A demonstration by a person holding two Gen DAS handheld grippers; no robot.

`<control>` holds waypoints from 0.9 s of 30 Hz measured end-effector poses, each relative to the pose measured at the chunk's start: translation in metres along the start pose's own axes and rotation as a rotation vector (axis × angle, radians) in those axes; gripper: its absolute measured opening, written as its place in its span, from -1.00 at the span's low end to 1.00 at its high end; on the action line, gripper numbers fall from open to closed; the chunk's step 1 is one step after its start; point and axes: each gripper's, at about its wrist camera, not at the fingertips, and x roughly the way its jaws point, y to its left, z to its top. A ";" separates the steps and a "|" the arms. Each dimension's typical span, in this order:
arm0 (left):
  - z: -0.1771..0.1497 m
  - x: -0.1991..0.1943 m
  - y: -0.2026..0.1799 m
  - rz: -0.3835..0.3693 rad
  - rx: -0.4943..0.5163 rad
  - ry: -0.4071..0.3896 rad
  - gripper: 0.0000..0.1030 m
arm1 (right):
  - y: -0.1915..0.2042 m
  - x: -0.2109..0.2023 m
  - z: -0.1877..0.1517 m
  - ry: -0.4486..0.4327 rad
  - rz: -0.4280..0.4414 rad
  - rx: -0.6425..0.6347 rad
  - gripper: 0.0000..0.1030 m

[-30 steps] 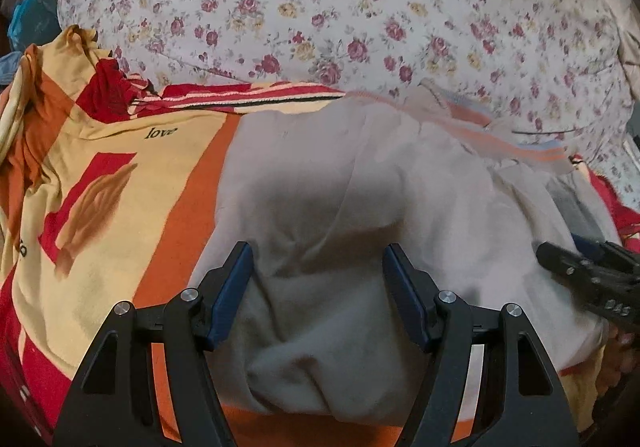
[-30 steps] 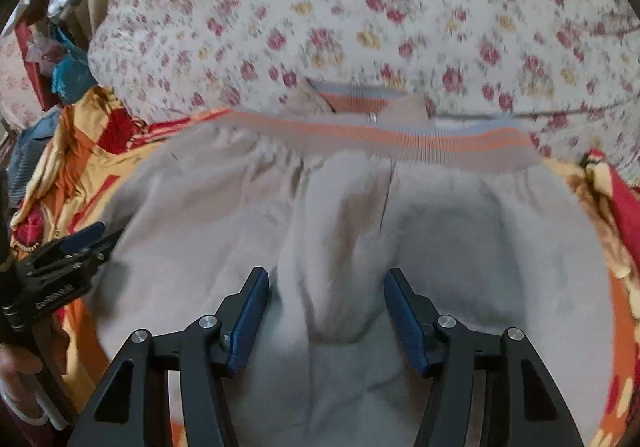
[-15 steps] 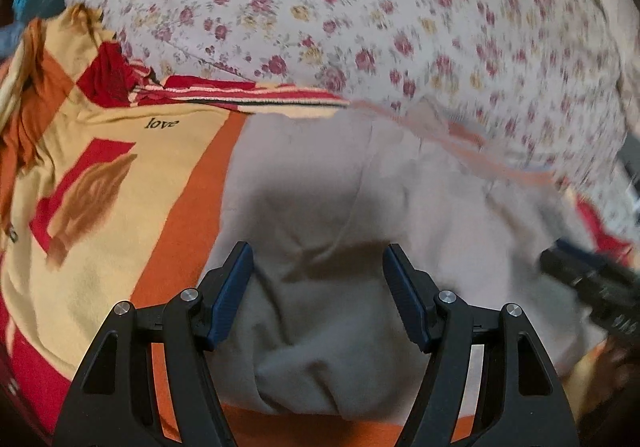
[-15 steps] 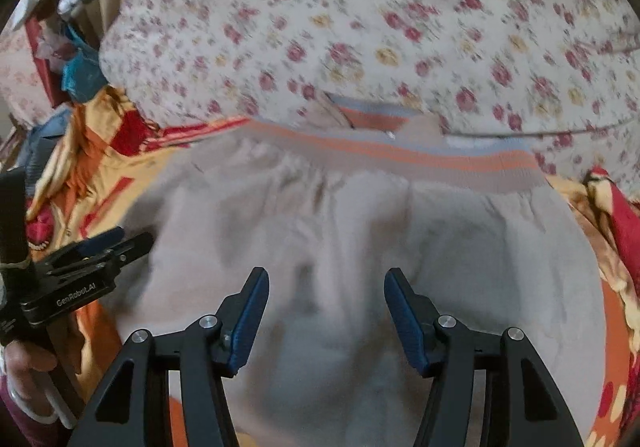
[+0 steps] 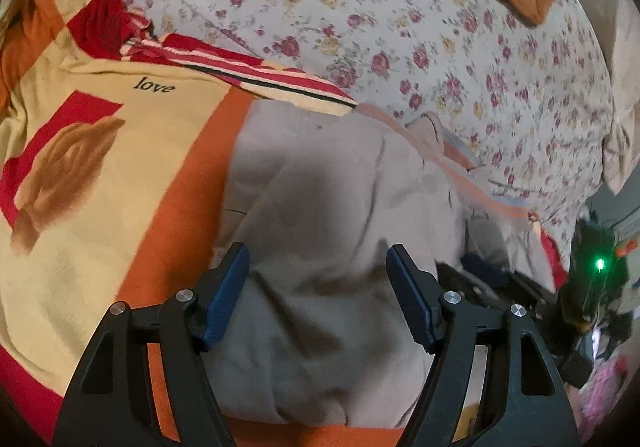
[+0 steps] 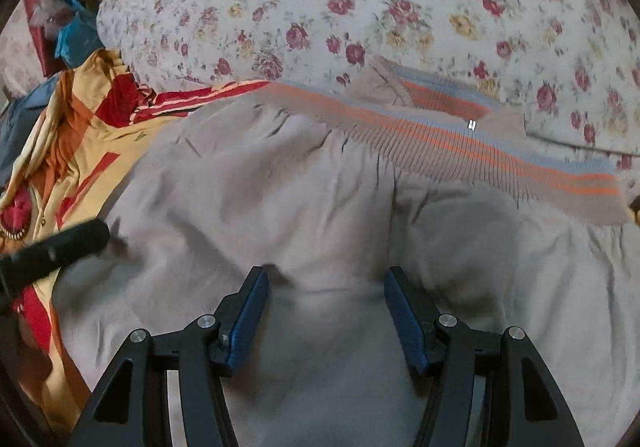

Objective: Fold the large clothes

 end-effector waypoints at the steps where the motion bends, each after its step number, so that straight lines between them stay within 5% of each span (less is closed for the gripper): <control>1: 0.001 -0.002 0.003 0.000 -0.010 -0.005 0.39 | -0.001 -0.002 0.000 0.002 0.013 0.006 0.16; 3: 0.007 -0.007 0.014 0.013 -0.049 -0.027 0.64 | -0.008 -0.012 -0.003 0.005 0.071 0.035 0.22; 10: 0.014 0.018 0.046 -0.036 -0.197 0.063 0.68 | -0.030 -0.044 -0.023 -0.014 0.150 0.096 0.30; 13: 0.015 0.020 0.041 -0.038 -0.182 0.047 0.70 | -0.041 -0.058 -0.031 -0.029 0.173 0.127 0.31; 17: 0.015 0.036 0.033 -0.144 -0.176 0.085 0.70 | -0.048 -0.072 -0.041 -0.040 0.167 0.132 0.33; 21: 0.015 0.044 0.020 -0.149 -0.127 0.079 0.93 | -0.053 -0.077 -0.047 -0.042 0.167 0.145 0.33; 27: 0.010 0.049 -0.002 -0.122 -0.021 0.096 0.92 | -0.064 -0.069 -0.051 -0.021 0.166 0.184 0.34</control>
